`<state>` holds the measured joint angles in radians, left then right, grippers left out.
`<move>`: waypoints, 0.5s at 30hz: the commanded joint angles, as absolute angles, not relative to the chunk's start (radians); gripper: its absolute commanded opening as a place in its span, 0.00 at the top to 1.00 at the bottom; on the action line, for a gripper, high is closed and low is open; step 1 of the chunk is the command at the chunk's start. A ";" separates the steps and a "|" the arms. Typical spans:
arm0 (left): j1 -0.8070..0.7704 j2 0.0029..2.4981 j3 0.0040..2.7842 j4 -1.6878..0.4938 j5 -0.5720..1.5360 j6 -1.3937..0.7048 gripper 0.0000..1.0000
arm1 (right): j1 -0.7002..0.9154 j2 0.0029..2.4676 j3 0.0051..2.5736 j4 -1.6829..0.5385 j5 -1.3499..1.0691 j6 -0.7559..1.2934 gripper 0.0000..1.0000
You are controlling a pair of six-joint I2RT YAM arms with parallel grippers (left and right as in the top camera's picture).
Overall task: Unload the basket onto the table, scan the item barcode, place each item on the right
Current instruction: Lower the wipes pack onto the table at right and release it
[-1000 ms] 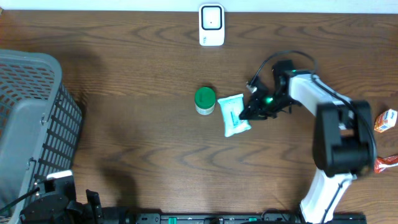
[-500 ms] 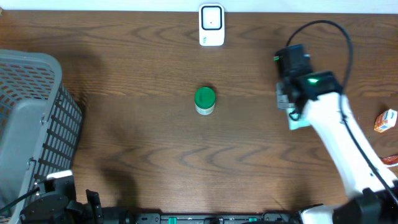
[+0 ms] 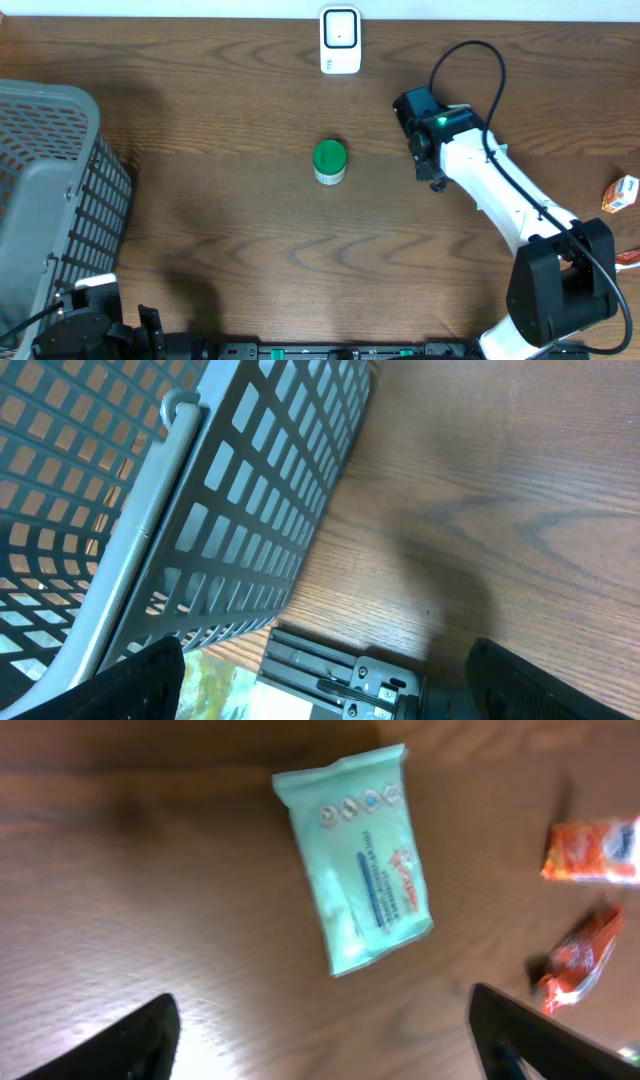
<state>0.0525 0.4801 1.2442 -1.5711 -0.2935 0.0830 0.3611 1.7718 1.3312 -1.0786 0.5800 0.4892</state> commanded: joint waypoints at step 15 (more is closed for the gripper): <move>0.058 0.474 1.246 -1.575 -0.300 0.089 0.10 | -0.114 1.769 1.312 -1.020 -0.116 0.104 0.01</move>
